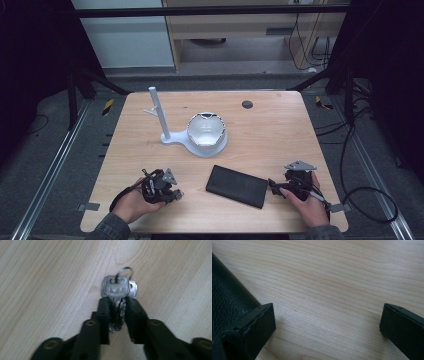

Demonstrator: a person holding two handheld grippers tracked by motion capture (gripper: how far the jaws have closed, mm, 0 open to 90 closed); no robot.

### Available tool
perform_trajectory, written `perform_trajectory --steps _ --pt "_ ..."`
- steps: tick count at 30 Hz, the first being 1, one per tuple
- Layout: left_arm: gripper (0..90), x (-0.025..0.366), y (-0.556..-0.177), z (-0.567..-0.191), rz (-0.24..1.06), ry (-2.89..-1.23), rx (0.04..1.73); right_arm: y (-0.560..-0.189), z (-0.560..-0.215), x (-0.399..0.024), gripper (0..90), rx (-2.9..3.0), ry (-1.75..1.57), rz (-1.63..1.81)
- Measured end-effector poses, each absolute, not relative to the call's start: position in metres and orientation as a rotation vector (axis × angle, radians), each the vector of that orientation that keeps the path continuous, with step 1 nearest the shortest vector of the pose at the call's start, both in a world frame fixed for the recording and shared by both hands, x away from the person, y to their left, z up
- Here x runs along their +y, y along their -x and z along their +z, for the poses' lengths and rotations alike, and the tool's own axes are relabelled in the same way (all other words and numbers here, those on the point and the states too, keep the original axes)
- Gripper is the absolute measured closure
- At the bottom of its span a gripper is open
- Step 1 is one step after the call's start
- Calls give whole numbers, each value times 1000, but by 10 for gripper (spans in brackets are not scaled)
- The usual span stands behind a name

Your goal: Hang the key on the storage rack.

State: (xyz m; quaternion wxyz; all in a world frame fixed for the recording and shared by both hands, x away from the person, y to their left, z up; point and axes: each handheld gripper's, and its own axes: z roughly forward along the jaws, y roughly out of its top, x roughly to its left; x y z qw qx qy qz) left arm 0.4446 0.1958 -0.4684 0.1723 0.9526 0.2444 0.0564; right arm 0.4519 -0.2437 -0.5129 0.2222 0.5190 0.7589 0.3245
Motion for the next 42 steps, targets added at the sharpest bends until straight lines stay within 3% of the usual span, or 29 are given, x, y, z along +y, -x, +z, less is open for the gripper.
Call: perform_trajectory --steps 22,32,42 --pt "881 192 -440 -460 219 -2711 708 -452 -513 -244 5 2097 -1434 896" --pt "884 195 -444 -465 186 -2693 735 -452 -513 -244 5 2097 -1434 896" --pt "885 202 -447 -424 236 -2671 737 -452 -513 -244 5 2097 -1434 896"
